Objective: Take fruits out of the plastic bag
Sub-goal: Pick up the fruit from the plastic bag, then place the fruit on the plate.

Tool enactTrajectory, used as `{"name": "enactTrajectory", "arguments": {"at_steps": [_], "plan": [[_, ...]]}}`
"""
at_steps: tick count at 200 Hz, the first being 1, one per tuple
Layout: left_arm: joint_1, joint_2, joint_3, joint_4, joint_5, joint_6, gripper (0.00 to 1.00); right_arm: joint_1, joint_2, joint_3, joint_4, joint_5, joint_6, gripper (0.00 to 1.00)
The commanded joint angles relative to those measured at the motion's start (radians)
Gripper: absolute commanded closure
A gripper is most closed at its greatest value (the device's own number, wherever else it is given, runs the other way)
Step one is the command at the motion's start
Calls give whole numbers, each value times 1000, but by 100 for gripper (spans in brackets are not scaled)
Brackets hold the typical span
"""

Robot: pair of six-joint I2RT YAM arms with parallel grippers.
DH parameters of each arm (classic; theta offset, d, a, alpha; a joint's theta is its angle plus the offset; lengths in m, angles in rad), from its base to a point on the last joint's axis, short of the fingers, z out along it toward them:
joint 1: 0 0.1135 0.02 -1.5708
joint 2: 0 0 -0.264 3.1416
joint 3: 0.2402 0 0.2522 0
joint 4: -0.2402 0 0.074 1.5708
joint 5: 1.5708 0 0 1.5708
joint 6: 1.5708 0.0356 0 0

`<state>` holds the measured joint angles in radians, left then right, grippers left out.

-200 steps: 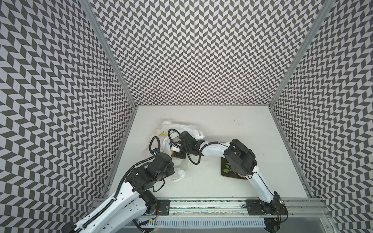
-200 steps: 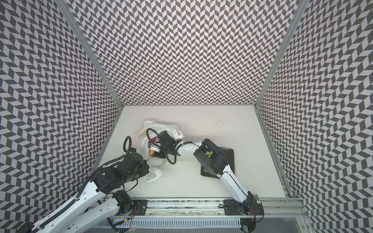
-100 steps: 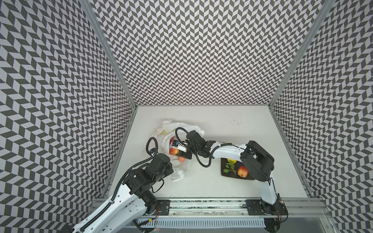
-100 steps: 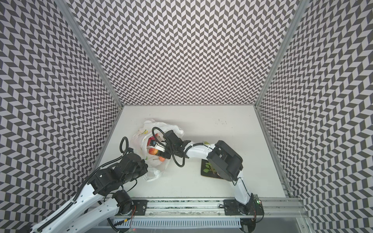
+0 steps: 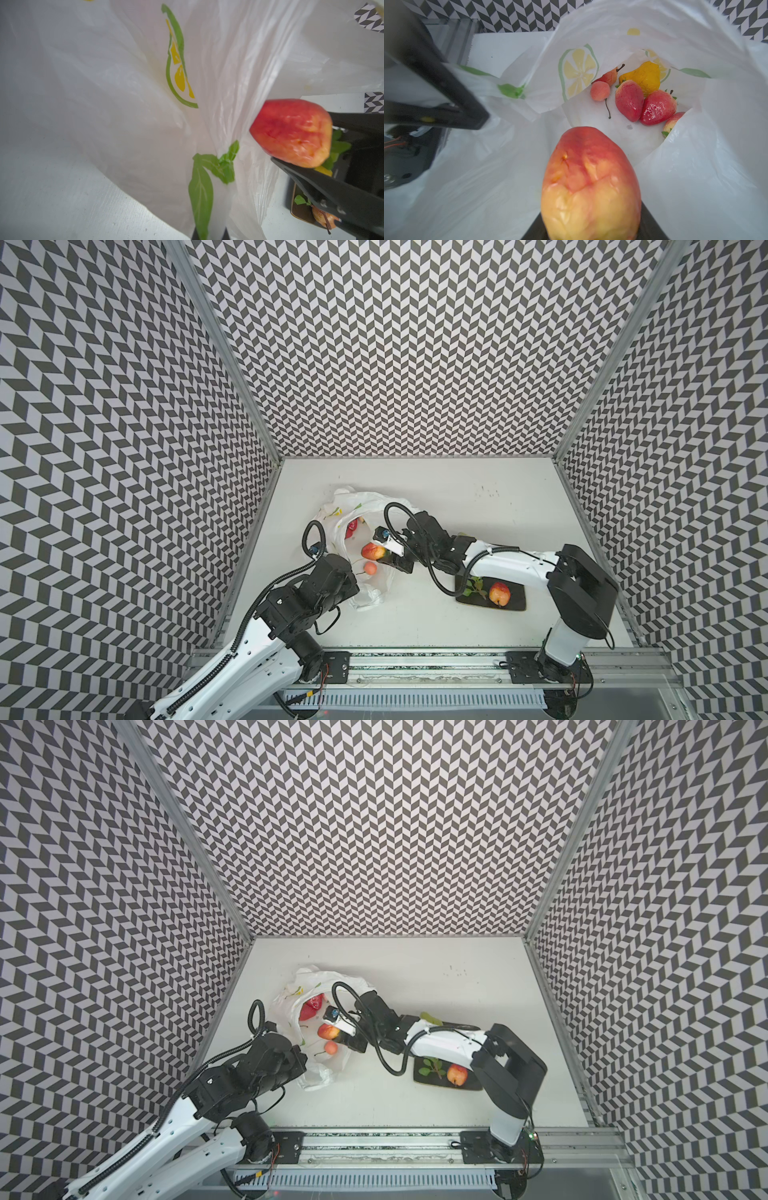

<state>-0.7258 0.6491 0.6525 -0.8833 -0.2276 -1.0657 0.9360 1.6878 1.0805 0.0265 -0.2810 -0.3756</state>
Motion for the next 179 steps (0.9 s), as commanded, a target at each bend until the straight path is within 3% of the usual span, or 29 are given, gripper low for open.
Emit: {"name": "enactTrajectory", "arguments": {"at_steps": [1, 58, 120, 150, 179], "plan": [[2, 2, -10, 33, -35, 14, 100, 6, -122, -61, -8, 22, 39, 53], [2, 14, -27, 70, -42, 45, 100, 4, -449, -226, -170, 128, 214, 54], [2, 24, -34, 94, -47, 78, 100, -24, -741, -335, -338, 385, 583, 57], [2, 19, -36, 96, -50, 79, 100, -98, -819, -352, -475, 532, 750, 58], [2, 9, -40, 107, -49, 75, 100, -215, -845, -370, -522, 551, 809, 58]]}}
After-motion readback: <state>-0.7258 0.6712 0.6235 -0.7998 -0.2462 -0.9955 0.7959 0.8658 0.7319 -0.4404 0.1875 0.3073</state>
